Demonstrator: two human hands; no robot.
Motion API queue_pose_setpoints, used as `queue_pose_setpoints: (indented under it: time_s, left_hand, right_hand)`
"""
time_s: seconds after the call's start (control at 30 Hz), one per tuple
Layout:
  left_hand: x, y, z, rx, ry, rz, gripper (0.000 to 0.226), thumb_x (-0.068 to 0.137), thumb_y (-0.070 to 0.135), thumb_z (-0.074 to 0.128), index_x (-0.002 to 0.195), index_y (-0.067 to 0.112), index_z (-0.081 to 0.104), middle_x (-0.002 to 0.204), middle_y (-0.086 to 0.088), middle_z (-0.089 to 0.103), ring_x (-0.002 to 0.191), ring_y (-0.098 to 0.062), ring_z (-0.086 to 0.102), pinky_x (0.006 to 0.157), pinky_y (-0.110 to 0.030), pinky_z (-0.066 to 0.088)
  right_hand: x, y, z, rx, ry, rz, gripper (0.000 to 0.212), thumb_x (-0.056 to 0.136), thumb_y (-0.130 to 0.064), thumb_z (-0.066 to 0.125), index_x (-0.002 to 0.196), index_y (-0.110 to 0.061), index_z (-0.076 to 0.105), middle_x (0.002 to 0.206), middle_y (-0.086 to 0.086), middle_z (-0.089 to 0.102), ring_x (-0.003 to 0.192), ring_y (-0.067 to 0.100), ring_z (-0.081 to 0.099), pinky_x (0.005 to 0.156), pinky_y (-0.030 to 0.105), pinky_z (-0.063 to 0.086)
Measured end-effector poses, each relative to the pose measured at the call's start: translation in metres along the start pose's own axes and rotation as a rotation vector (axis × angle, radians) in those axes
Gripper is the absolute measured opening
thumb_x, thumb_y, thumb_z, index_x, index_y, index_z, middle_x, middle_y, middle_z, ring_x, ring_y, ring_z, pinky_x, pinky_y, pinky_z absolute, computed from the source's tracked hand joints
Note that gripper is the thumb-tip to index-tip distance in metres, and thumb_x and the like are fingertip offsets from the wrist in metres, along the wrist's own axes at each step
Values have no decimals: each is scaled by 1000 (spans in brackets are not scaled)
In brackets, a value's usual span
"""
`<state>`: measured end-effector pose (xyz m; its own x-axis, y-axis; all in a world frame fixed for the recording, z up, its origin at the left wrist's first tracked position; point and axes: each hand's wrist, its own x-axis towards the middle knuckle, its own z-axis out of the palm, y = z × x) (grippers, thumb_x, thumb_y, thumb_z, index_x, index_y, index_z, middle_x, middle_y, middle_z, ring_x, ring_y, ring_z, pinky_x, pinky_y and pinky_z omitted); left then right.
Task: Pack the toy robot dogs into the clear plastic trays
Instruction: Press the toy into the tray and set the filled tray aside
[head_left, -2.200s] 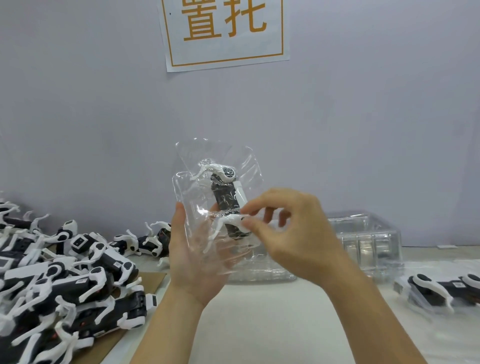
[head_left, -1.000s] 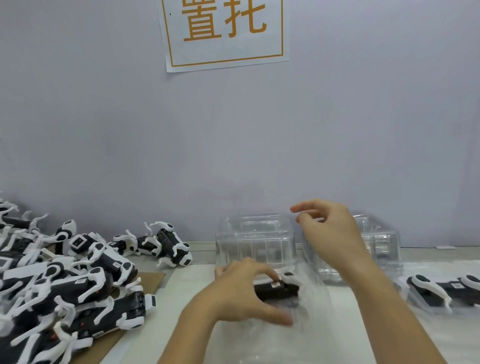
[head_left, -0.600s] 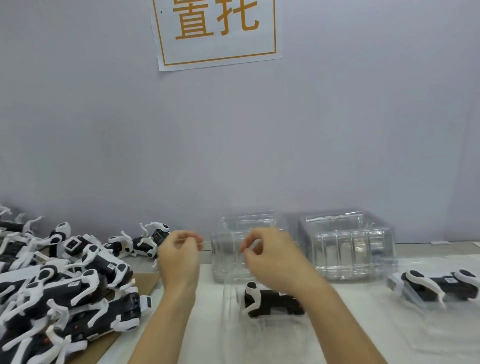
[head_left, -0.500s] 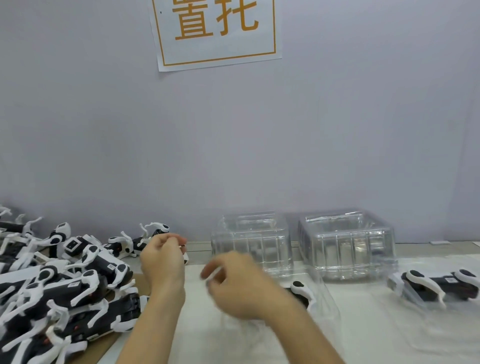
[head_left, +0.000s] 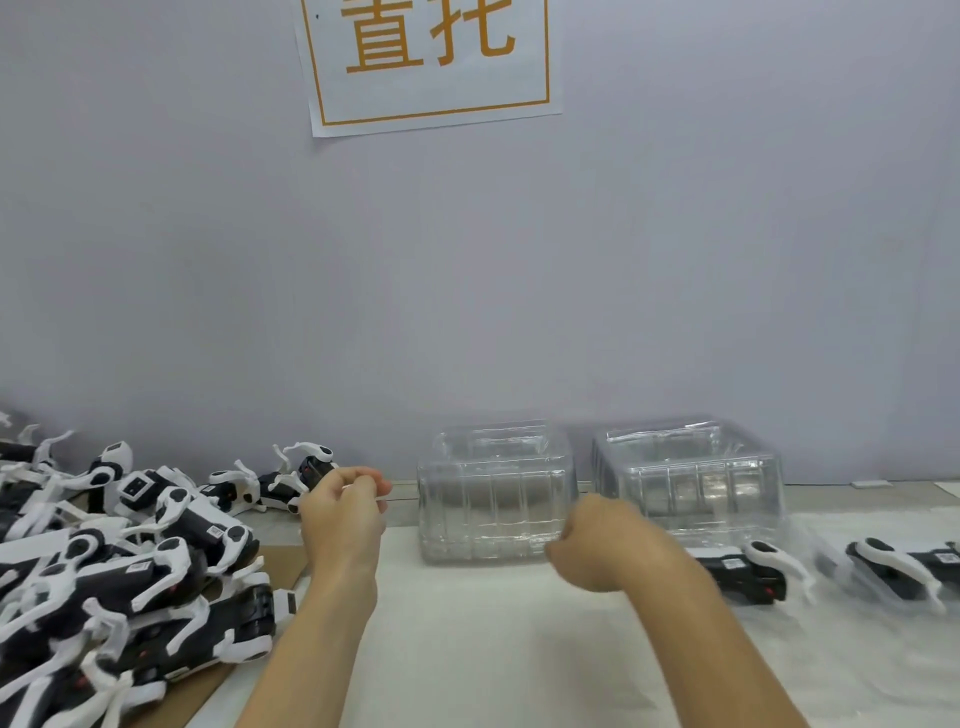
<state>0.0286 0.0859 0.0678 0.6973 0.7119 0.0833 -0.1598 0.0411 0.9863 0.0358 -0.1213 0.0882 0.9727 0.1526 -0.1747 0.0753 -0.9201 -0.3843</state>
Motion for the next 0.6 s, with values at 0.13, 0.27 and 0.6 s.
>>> queue_pose_setpoints:
  time_s: [0.13, 0.27, 0.6]
  left_hand:
    - [1, -3, -1, 14, -24, -14, 24, 90, -3, 44, 83, 11, 62, 79, -5, 66, 75, -21, 55, 69, -35, 43]
    - [0, -5, 1, 37, -42, -19, 23, 90, -2, 44, 86, 10, 63, 80, -4, 66, 74, -20, 54, 68, -35, 43]
    - [-3, -8, 1, 50, -64, -32, 22, 92, 0, 46, 84, 11, 63, 82, -4, 67, 76, -19, 56, 68, -34, 44]
  right_hand:
    - [6, 40, -17, -18, 48, 195, 37, 96, -31, 50, 124, -8, 58, 130, 12, 61, 115, 29, 59, 90, 30, 46]
    - [9, 71, -26, 115, 160, 376, 39, 94, -34, 50, 123, -9, 60, 130, 14, 60, 120, 35, 55, 105, 41, 43]
    - [20, 36, -7, 269, 618, -89, 32, 92, -16, 58, 123, -16, 64, 122, 6, 64, 116, 25, 56, 98, 35, 45]
